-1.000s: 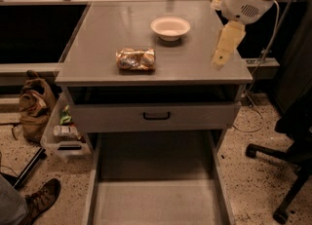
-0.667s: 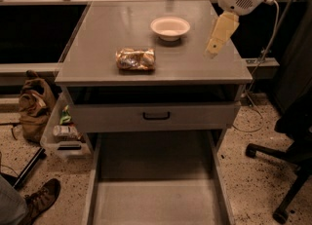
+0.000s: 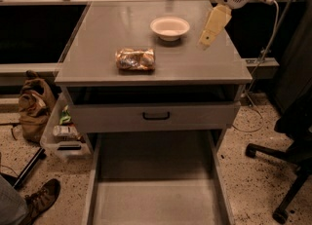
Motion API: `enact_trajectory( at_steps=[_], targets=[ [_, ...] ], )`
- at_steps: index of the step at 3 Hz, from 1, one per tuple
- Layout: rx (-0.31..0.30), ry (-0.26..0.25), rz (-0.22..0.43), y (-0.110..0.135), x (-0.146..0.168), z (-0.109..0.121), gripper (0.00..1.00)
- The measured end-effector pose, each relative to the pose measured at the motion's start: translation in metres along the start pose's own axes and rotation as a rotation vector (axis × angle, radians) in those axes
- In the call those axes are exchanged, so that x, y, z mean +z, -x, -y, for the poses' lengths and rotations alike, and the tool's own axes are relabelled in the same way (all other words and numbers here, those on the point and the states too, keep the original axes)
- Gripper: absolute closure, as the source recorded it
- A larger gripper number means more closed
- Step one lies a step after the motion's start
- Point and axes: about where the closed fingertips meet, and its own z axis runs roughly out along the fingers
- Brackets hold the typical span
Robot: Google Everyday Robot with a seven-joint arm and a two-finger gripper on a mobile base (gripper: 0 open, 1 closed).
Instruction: Place orange can into middle drawer
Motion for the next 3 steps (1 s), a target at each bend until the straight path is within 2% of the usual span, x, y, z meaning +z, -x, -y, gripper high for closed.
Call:
enact_trajectory(
  at_steps=[1, 3],
  targets=[
    [-0.013, 0.024, 0.015, 0.003, 0.024, -0.002, 0.00],
    [-0.058, 0.101, 0.133, 0.051, 0.095, 0.005, 0.00]
  ],
)
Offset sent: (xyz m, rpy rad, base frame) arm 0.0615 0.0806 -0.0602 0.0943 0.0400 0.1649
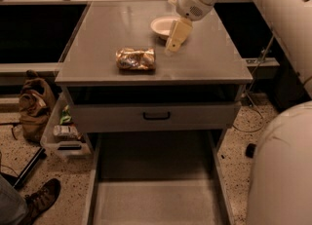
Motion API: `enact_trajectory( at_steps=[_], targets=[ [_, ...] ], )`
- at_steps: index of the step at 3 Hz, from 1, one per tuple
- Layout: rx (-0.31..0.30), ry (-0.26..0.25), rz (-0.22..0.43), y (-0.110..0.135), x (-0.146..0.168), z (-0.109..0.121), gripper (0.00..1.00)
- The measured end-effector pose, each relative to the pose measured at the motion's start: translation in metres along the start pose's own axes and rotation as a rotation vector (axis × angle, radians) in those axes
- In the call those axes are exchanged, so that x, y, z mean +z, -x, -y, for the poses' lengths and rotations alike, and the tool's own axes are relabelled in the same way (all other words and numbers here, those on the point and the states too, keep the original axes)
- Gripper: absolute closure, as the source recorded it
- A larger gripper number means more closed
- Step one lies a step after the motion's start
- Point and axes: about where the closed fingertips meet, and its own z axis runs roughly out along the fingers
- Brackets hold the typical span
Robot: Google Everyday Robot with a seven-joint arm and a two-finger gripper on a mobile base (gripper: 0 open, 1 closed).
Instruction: Place orange can into middle drawer
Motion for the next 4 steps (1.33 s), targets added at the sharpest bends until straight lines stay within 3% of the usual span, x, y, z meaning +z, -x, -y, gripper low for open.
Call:
enact_trajectory(
  at_steps=[2, 4],
  targets=[
    [-0.005, 0.091, 0.051, 0.032, 0.037, -0.008, 0.00],
    [-0.001, 0.173, 0.071, 0.043, 0.042, -0.035, 0.00]
  ],
)
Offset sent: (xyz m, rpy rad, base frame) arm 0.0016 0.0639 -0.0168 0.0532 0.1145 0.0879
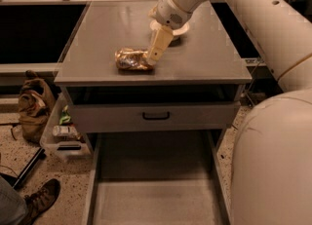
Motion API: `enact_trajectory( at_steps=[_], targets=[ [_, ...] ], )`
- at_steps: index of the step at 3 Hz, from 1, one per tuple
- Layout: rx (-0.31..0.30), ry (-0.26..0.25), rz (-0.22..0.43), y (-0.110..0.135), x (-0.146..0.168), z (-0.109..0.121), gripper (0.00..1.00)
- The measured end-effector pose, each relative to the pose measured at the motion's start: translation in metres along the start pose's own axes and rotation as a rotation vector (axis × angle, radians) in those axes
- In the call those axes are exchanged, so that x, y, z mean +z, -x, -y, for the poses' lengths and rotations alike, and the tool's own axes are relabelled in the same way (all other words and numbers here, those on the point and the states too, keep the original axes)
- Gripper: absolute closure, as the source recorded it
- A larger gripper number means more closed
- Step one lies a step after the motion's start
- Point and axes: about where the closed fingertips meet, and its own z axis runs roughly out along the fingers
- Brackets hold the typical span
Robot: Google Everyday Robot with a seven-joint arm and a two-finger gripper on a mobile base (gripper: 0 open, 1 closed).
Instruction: Place orange can into middle drawer
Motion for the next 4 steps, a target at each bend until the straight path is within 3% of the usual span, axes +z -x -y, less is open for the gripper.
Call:
enact_trajectory(
  at_steps=[2, 3, 4],
  targets=[
    [-0.008, 0.061, 0.095, 0.010, 0.030, -0.022, 0.00],
    [-0.004, 0.063, 0.124, 0.012, 0.046, -0.022, 0.00],
    [0.006, 0.046, 0.112, 0.010, 0.057, -0.015, 0.00]
  ],
)
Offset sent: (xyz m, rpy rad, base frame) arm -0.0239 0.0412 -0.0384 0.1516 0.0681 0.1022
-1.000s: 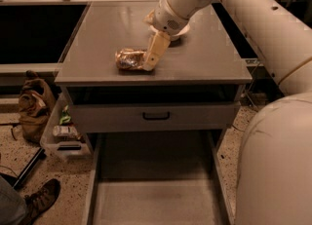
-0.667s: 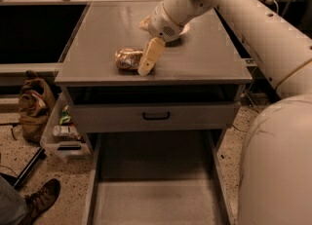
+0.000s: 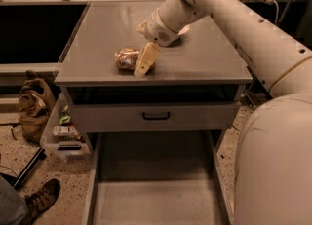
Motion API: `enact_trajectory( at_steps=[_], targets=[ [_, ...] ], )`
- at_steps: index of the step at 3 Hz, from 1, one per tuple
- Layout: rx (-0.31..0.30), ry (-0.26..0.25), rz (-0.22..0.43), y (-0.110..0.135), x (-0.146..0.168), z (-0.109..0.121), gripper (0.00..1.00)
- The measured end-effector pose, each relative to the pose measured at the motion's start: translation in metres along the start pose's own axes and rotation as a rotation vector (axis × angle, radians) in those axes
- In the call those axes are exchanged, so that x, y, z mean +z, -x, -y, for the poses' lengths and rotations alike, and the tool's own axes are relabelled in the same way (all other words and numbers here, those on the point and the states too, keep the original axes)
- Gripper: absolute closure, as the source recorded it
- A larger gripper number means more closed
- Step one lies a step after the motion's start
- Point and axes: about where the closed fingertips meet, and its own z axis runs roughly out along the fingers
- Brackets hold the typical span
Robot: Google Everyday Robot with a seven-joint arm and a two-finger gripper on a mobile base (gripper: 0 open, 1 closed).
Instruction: Place orange can into middle drawer
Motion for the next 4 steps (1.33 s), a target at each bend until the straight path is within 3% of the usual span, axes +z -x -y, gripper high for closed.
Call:
enact_trajectory(
  at_steps=[1, 4],
  targets=[
    [0.013, 0.001, -0.014, -0.0054, 0.0078, 0.0031, 0.00],
    [0.016, 0.010, -0.033, -0.0086, 0.0061, -0.0006, 0.64]
  ],
)
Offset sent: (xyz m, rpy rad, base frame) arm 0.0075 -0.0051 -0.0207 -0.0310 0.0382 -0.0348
